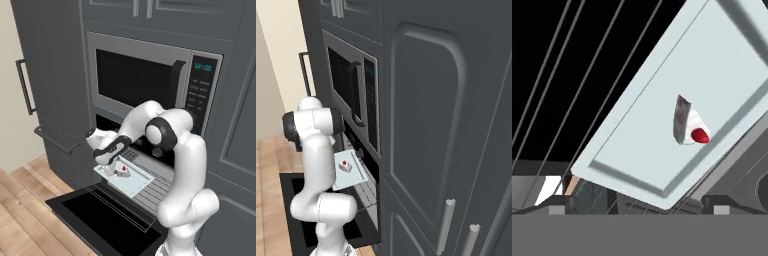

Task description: Take the baked cake out of the oven and place it on the plate for cooling. Then close the oven door.

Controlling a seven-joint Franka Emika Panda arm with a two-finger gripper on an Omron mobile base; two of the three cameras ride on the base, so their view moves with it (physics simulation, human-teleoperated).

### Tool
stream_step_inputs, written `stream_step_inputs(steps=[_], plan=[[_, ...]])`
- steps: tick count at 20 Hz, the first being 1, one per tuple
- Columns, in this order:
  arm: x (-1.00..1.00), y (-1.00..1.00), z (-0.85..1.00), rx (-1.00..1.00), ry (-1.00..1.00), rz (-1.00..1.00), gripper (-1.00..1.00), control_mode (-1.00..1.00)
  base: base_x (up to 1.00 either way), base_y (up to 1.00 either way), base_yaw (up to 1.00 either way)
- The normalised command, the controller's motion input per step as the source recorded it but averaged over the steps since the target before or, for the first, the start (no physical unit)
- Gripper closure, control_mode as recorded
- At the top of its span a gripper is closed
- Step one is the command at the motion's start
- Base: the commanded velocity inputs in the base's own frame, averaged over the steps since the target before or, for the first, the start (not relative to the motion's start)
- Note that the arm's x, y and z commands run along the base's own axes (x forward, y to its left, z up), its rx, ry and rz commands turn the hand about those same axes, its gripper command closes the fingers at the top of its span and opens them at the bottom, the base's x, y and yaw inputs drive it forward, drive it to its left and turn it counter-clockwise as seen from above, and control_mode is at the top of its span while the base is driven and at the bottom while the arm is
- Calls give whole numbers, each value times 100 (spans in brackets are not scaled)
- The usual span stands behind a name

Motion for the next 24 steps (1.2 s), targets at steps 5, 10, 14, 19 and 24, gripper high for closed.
stream_step_inputs(steps=[5, 10, 14, 19, 24], plan=[[36, 0, -35, -3, 15, 10, -100, -100, 0, 0, 0], [26, 0, -35, -3, 7, 9, -100, -100, 0, 0, 0], [19, -9, -29, -1, 1, 9, -100, -100, 0, 0, 0], [7, -22, -23, 0, 0, 6, -100, -100, 0, 0, 0], [0, -27, -22, 0, 0, 4, -100, -100, 0, 0, 0]])
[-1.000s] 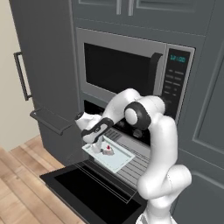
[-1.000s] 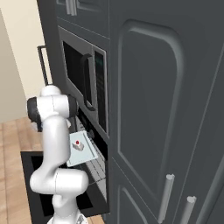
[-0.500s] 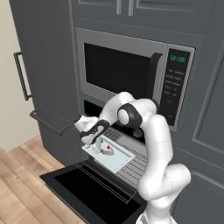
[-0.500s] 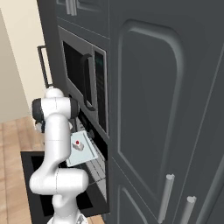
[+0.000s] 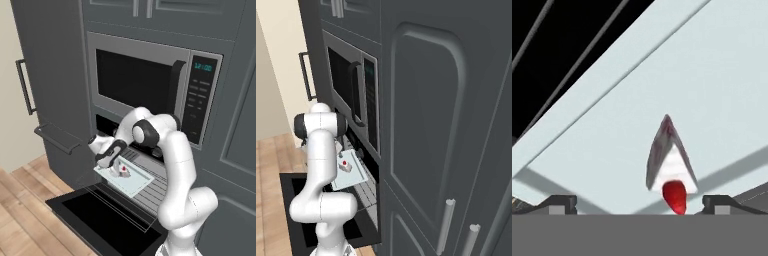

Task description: Take the baked cake out of the oven and place it on the plate for cooling. Then close the oven door.

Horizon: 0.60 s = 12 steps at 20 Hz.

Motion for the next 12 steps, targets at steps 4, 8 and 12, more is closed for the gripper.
stream_step_inputs(steps=[4, 8, 12], plan=[[4, -18, -19, 0, 0, 5, -100, -100, 0, 0, 0], [11, -9, -19, 0, 0, 6, -100, -100, 0, 0, 0], [14, -8, -19, 0, 0, 6, -100, -100, 0, 0, 0]])
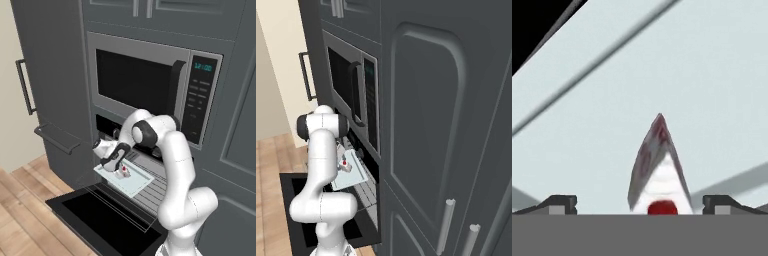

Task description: Take the baked cake out of the oven and place it on the plate for cooling. Then close the oven door.

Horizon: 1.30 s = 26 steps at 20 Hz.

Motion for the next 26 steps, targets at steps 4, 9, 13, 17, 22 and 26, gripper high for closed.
stream_step_inputs(steps=[4, 9, 13, 17, 22, 26], plan=[[13, -2, -16, 0, 0, 7, -100, -100, 0, 0, 0], [6, 0, -11, 0, 0, 7, -100, -100, 0, 0, 0], [0, -4, -11, 0, 0, 6, -100, -100, 0, 0, 0], [0, -2, -7, 0, 0, 5, 100, -100, 0, 0, 0], [-19, 0, 0, 0, -1, 2, 100, -100, 0, 0, 0], [-59, 0, 49, 3, -11, 0, 100, -100, 0, 0, 0]])
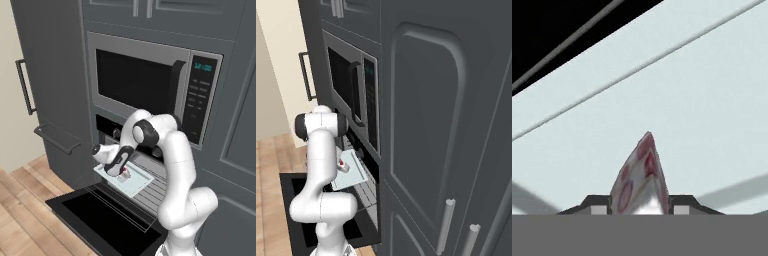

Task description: Take the baked cake out of the oven and place it on the plate for cooling. Then close the oven door.

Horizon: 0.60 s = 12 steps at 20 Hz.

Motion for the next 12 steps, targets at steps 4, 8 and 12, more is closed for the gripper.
stream_step_inputs(steps=[4, 8, 12], plan=[[-39, 0, 100, 17, -10, 0, 100, -100, 0, 0, 0], [-27, 0, 100, 22, -1, 0, 100, -100, 0, 0, 0], [-47, 4, 100, 17, 1, 0, 100, -100, 0, 0, 0]])
